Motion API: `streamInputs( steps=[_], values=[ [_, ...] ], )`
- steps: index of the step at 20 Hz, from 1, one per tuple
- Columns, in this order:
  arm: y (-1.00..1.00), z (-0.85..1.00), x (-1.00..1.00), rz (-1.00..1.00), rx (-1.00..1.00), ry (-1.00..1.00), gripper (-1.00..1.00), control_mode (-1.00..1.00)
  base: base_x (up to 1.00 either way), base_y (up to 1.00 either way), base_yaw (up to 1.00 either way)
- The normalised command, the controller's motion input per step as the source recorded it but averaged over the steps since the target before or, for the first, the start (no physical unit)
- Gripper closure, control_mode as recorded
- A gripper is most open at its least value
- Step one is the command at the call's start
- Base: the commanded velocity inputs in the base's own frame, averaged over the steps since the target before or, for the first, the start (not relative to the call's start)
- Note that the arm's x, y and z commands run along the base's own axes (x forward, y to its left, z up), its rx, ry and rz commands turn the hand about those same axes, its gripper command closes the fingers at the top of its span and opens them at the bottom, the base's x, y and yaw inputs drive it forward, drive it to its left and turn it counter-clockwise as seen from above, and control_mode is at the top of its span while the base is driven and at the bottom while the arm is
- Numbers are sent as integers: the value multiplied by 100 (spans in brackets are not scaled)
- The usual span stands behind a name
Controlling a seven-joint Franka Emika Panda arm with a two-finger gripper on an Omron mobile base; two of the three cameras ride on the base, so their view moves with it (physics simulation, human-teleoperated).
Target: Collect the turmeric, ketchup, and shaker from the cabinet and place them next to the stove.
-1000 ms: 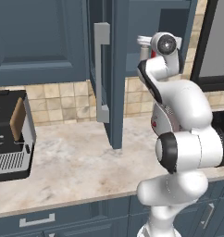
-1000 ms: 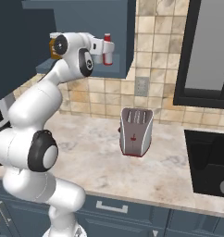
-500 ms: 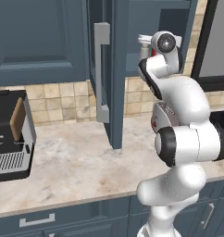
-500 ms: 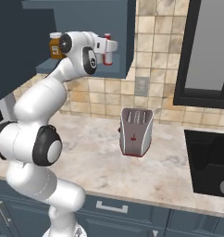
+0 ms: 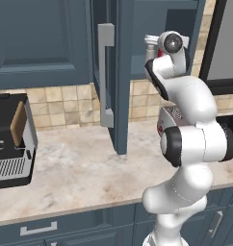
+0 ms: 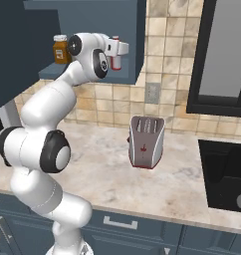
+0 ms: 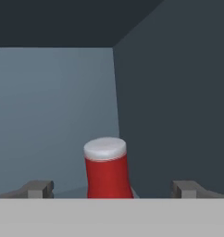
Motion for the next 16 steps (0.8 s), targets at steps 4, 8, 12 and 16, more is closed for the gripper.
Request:
streamInputs(
  steps=[4, 8, 12, 16],
  values=[
    [-7, 0, 4, 0, 0, 0, -100, -100, 0, 0, 0],
    [-6, 0, 6, 0, 0, 0, -100, -100, 0, 0, 0],
    [-6, 0, 8, 0, 0, 0, -100, -100, 0, 0, 0],
    [-7, 0, 10, 0, 0, 0, -100, -100, 0, 0, 0]
  ],
)
